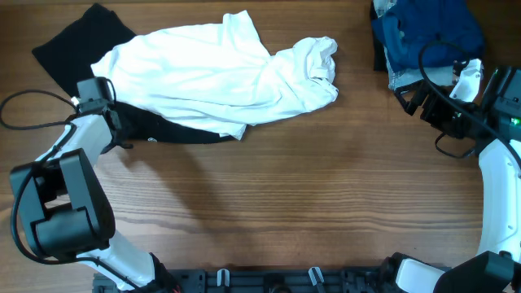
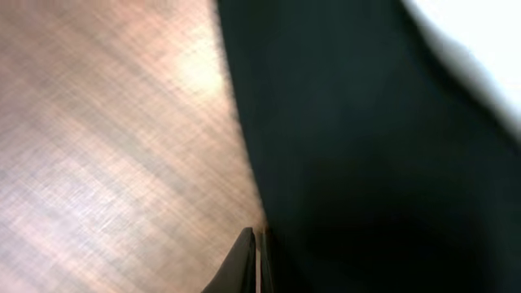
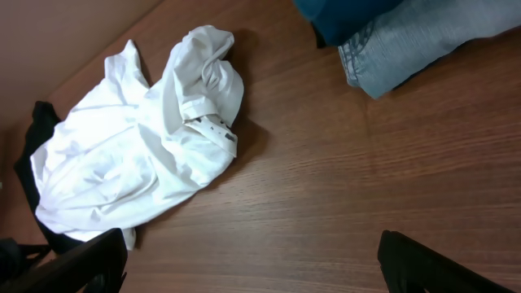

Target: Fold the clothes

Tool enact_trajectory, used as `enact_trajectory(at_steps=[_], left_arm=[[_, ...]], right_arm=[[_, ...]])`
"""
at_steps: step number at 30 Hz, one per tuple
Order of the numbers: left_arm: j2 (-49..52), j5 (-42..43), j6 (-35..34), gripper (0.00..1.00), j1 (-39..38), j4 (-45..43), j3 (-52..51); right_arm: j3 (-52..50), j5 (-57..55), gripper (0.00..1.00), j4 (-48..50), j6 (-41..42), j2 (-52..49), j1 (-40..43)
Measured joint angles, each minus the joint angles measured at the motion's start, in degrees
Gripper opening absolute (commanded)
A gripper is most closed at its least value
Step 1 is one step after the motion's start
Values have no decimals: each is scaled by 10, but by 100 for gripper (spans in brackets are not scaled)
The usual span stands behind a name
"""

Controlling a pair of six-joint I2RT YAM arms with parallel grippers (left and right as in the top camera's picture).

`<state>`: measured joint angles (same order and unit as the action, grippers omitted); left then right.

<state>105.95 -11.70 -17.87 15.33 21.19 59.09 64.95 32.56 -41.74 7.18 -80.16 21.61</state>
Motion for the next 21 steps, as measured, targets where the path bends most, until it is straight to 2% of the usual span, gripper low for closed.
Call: enact_trajectory(at_steps=[1,2,3,5,7,9,13,16,21], left_arm=[[0,17,8,6,1,-9,0],[-1,32,13,14,1,-11,0],[-3,50,18,30,1,-10,1],[-18,95,28,52,1,-2,5],[-44,136,31,61,1,7,10],[-78,173,35,64,0,16,15],[-102,211,39,63,-4,28,25],[-81,223,41,62,-9,37,18],[-13,234,48,70,-24,45,0]], right_arm=[[0,0,100,0,0,0,0],[0,0,100,0,0,0,0],[0,0,100,0,0,0,0],[0,0,99,0,0,0,0],[0,0,99,0,0,0,0],[0,0,100,0,0,0,0],[0,0,99,2,0,0,0],[0,0,99,2,0,0,0],[0,0,100,3,0,0,0]])
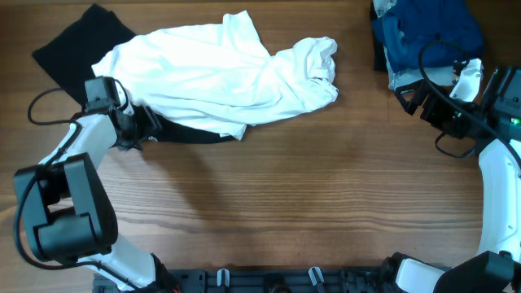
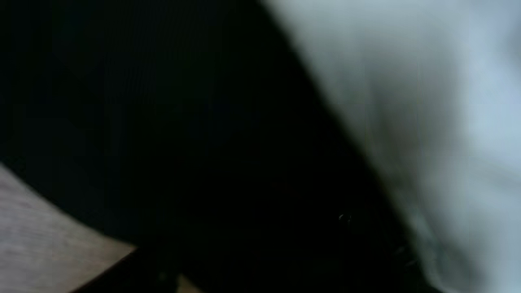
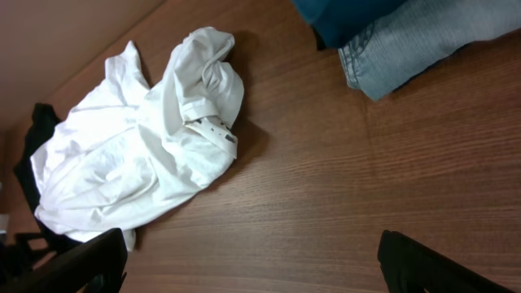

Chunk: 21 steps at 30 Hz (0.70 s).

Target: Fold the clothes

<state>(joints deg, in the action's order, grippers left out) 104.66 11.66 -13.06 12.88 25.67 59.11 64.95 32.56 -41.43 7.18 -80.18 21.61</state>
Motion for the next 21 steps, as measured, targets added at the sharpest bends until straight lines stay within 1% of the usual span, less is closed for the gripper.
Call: enact_trajectory(at_steps=[2,3,4,5,8,9,11,16,18,19,21], left_arm=[[5,2,2,72,-5,-2,2],[6,2,3,72,-6,-2,4],[7,3,3,70,-6,-2,5],[9,3,3,62,-6,-4,6],[21,-2,1,34,-6,-18,10],[30,-5,6,27,-5,-27,16],[43,-16,3,20,-5,-34,23],[59,-78,3,15,-15,-43,36],[62,-107,4,10,-19,-53,38],[65,-122,3,4,-18,-61,39],[69,-150,3,4,-14,-79,40]], right_arm=[[0,0,99,1,0,0,0],[0,0,100,2,0,0,0],[0,0,99,2,0,0,0],[0,0,99,2,0,0,0],[0,0,99,3,0,0,0],[0,0,100,3,0,0,0],[0,0,100,3,0,0,0],[0,-1,99,3,0,0,0],[0,-1,99,3,0,0,0],[0,-1,100,3,0,0,0],[0,-3,100,3,0,0,0]])
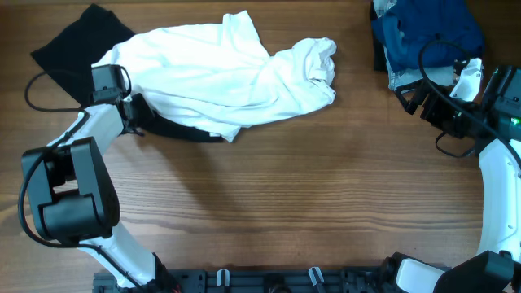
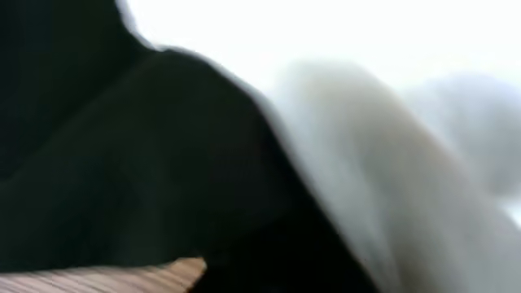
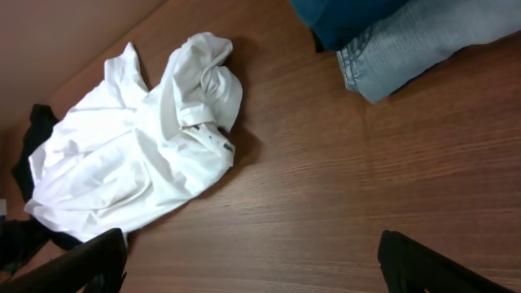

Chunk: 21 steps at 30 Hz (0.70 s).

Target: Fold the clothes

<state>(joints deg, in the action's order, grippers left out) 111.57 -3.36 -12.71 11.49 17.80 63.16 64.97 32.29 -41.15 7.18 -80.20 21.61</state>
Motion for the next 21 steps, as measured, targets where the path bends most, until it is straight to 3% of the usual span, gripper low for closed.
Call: enact_trajectory(at_steps=[9,10,12,13,17,20,21], left_arm=[[12,-136,6,6,106,-21,6],[12,-170,7,14,130,-18,6],[11,-210,8,43,158,-24,2],[10,-224,13,51,172,-26,-2],[2,-271,17,72,225,-23,-7],[-8,-287,22,96,235,-1,-6],[-12,-291,26,100,234,6,-6]], right_arm=[[0,-4,100,0,0,0,0],[0,-4,99,0,0,0,0],[0,-4,99,0,0,0,0],[0,-4,99,0,0,0,0],[0,-4,100,0,0,0,0],[0,-4,100,0,0,0,0],[0,-4,100,0,0,0,0]])
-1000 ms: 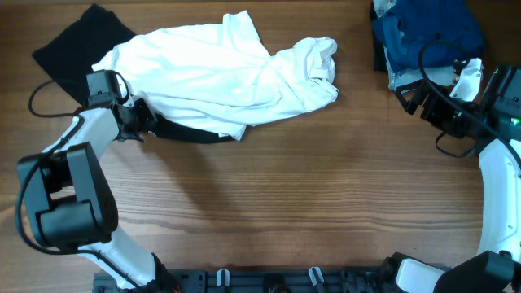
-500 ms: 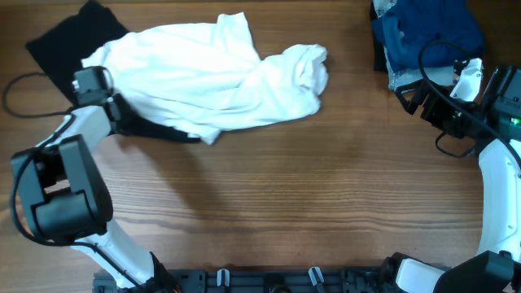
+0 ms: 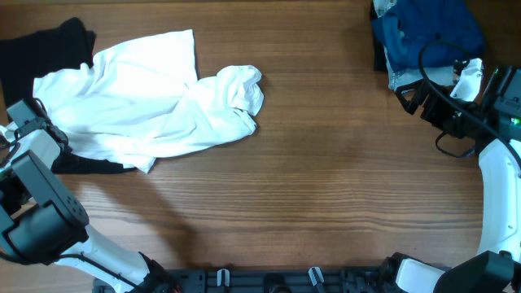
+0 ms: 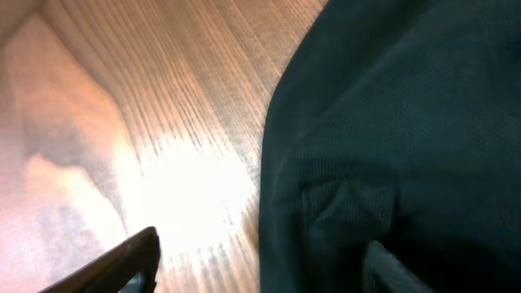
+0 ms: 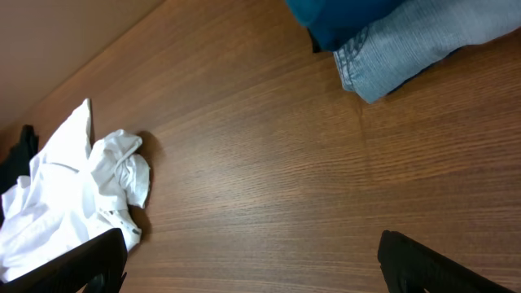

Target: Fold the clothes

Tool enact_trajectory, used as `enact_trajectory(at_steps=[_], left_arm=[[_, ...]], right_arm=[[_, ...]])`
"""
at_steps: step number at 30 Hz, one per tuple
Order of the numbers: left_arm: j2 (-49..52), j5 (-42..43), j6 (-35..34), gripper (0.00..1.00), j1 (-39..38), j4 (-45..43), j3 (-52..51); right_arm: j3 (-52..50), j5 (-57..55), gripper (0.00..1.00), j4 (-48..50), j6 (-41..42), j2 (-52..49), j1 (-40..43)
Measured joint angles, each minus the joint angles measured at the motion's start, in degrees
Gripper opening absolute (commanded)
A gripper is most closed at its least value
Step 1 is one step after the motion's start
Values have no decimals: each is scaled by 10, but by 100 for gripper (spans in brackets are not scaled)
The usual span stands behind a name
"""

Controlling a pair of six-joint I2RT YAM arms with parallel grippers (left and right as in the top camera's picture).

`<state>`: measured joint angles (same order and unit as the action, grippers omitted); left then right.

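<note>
A crumpled white shirt (image 3: 138, 102) lies at the table's left and also shows in the right wrist view (image 5: 73, 195). A black garment (image 3: 41, 45) sticks out at the top left corner, and a black strip (image 3: 85, 165) shows under the shirt's lower edge. My left gripper (image 3: 24, 115) is at the far left edge. In its wrist view (image 4: 260, 273) the fingers stand apart over the edge of black cloth (image 4: 391, 122), so it is open. My right gripper (image 5: 244, 260) hangs open over bare wood at the right (image 3: 435, 102).
A pile of blue clothes (image 3: 427, 28) with light denim (image 5: 415, 41) sits at the back right corner, just behind the right arm. Brown wooden tabletop (image 3: 326, 187) spans the middle and front. A rail (image 3: 269, 281) runs along the front edge.
The white shirt and the black garment under it now lie well to the left. My left gripper has moved from the shirt's left edge to the table's far left, fingers now apart. The right arm is unchanged.
My left gripper was shut at the black garment's edge below the white shirt. Then it was in against the black cloth under the shirt, then at the pile's left edge. Now the pile lies further left and the gripper is open.
</note>
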<state>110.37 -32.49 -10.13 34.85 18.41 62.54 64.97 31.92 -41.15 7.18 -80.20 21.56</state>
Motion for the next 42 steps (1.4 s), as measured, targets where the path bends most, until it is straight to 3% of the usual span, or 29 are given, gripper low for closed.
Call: enact_trajectory(at_steps=[4,9,12,17,21,25,35,42], left_arm=[[-45,-7,5,100,-19,41,4],[-165,17,4,100,-65,79,30],[-248,71,-3,100,-72,121,37],[-330,246,-45,100,-71,162,38],[-336,367,-59,100,-80,171,38],[-325,424,-64,100,-110,177,38],[-276,456,-66,100,-162,186,38],[-270,459,-66,100,-162,215,38]], right_arm=[[0,16,100,5,-13,0,-22],[0,28,100,65,-14,-9,-124],[0,33,100,110,-6,-31,-201],[1,36,99,208,18,-113,-327],[1,32,94,296,27,-199,-399],[14,14,93,325,31,-261,-446],[113,-55,88,348,33,-361,-497],[117,-102,68,412,58,-402,-502]])
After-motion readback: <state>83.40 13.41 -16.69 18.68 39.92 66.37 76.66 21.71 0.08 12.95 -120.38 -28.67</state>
